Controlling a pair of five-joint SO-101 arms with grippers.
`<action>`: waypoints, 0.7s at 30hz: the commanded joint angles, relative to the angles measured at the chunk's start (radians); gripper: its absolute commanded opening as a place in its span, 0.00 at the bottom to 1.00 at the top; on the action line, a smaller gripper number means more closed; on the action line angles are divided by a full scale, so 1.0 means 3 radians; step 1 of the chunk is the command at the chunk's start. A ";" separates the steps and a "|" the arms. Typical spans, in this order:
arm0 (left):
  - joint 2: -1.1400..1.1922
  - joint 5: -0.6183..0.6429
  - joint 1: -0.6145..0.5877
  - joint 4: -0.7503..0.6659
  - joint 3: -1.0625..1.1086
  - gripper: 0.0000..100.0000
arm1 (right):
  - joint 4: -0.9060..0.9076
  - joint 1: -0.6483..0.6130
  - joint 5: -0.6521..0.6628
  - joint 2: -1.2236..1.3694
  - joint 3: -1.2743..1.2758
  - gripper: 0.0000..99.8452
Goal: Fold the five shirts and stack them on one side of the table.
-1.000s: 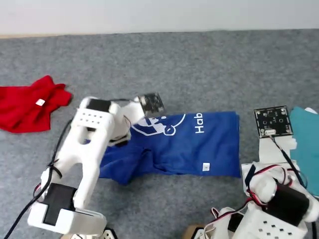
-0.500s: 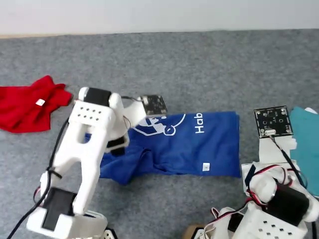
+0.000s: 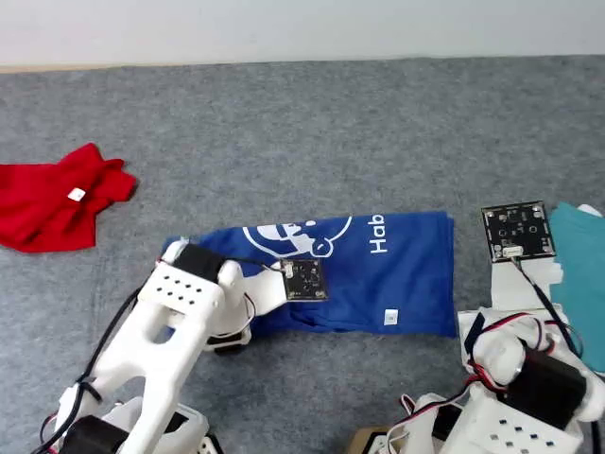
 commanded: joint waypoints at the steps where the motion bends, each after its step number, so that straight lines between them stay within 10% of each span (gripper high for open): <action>1: 0.0020 -0.0020 -0.0005 -0.0189 0.0018 0.13 | 0.0115 0.0028 0.0026 0.0013 -0.0020 0.01; 21: 0.0537 -0.0010 -0.0092 -0.0506 -0.0263 0.05 | 0.0125 0.0028 0.0026 0.0003 -0.0020 0.01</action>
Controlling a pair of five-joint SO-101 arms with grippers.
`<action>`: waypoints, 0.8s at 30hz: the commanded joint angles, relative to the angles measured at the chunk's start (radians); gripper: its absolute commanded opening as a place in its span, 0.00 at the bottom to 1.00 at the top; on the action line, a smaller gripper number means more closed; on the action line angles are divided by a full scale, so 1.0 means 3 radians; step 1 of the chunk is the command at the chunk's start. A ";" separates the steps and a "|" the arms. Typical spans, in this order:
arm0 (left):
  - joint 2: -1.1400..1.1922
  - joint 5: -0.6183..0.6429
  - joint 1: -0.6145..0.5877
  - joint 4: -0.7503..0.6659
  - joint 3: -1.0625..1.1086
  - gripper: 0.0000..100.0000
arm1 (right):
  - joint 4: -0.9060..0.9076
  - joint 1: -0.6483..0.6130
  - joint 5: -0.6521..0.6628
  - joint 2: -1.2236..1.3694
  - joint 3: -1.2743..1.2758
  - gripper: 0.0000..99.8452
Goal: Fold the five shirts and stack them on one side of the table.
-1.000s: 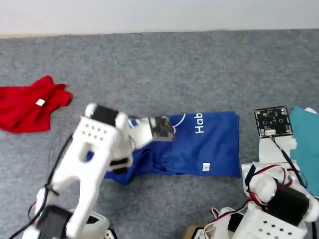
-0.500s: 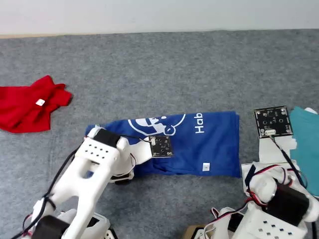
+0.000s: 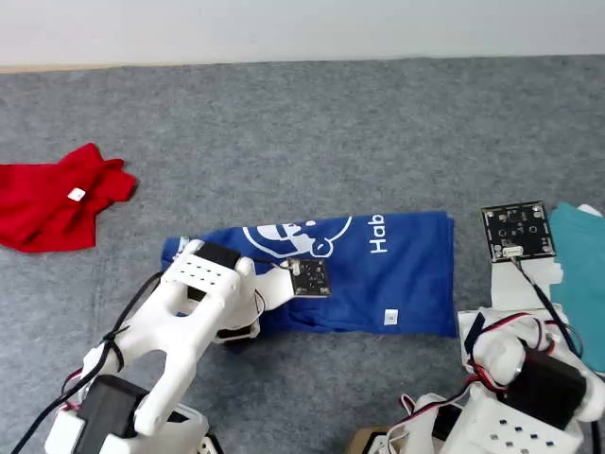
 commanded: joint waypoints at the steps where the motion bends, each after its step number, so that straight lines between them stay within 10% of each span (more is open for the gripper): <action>1: -0.0256 -0.0020 -0.0077 0.0184 -0.0274 0.04 | 0.0125 0.0028 0.0026 -0.0003 -0.0020 0.01; 24: 0.0900 -0.0020 -0.1069 -0.0399 -0.1609 0.00 | 0.0130 0.0028 0.0015 -0.0013 -0.0020 0.01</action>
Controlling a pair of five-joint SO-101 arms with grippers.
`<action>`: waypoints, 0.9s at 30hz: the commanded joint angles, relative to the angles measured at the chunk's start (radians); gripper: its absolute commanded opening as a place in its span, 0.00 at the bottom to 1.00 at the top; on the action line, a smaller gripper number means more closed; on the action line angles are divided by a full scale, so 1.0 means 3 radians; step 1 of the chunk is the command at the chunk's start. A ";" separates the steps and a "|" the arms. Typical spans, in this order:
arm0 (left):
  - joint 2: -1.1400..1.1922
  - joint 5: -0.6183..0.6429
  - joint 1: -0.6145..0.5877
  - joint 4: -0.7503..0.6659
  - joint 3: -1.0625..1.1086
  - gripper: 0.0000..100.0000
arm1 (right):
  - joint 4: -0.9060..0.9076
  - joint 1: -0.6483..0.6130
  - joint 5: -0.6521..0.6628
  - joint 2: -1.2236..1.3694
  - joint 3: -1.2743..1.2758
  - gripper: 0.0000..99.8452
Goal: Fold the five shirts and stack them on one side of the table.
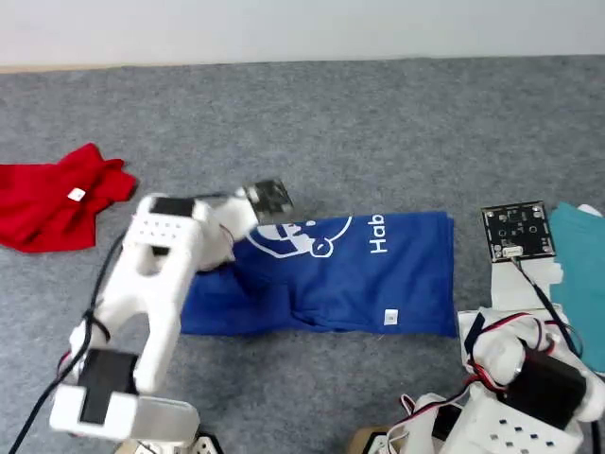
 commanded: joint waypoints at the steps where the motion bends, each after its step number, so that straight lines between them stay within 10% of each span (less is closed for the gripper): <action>1: 0.0297 -0.0020 -0.0205 -0.0051 -0.0509 0.00 | 0.0130 0.0028 0.0015 -0.0013 -0.0020 0.01; 27: 0.0660 -0.0199 -0.0302 0.1166 -0.1685 0.12 | 0.0136 0.0028 0.0015 -0.0008 -0.0020 0.01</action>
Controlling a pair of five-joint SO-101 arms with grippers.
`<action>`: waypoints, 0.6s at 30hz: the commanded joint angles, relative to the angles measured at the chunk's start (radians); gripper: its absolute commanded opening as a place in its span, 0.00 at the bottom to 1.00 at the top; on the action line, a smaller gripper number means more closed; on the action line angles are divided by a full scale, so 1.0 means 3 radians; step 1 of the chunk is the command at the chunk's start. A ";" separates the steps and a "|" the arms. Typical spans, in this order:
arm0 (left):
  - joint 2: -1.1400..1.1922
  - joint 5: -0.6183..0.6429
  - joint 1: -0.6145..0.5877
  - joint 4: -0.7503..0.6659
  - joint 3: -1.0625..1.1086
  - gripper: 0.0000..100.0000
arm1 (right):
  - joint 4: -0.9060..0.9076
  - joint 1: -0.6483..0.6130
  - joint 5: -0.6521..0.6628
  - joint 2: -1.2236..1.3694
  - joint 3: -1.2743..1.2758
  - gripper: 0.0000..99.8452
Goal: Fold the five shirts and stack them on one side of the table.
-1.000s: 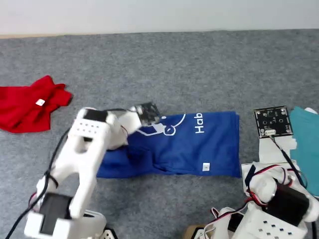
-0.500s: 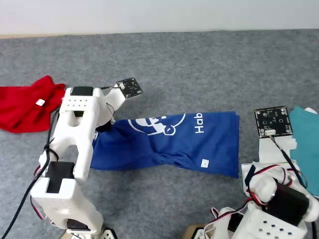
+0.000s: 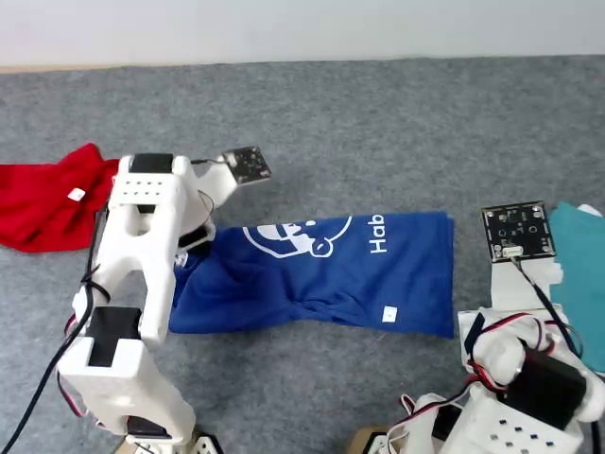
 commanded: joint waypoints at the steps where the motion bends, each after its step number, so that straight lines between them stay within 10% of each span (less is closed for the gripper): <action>1: -0.0026 -0.0010 -0.0036 0.0281 -0.0458 0.12 | 0.0136 0.0028 0.0015 -0.0003 -0.0020 0.01; 8: -0.0026 -0.0005 0.0169 0.1002 -0.0857 0.11 | 0.0130 0.0028 0.0015 0.0013 -0.0020 0.01; 18: -0.0010 0.0015 0.0445 0.0634 0.0090 0.04 | 0.0130 0.0028 0.0015 0.0013 -0.0020 0.01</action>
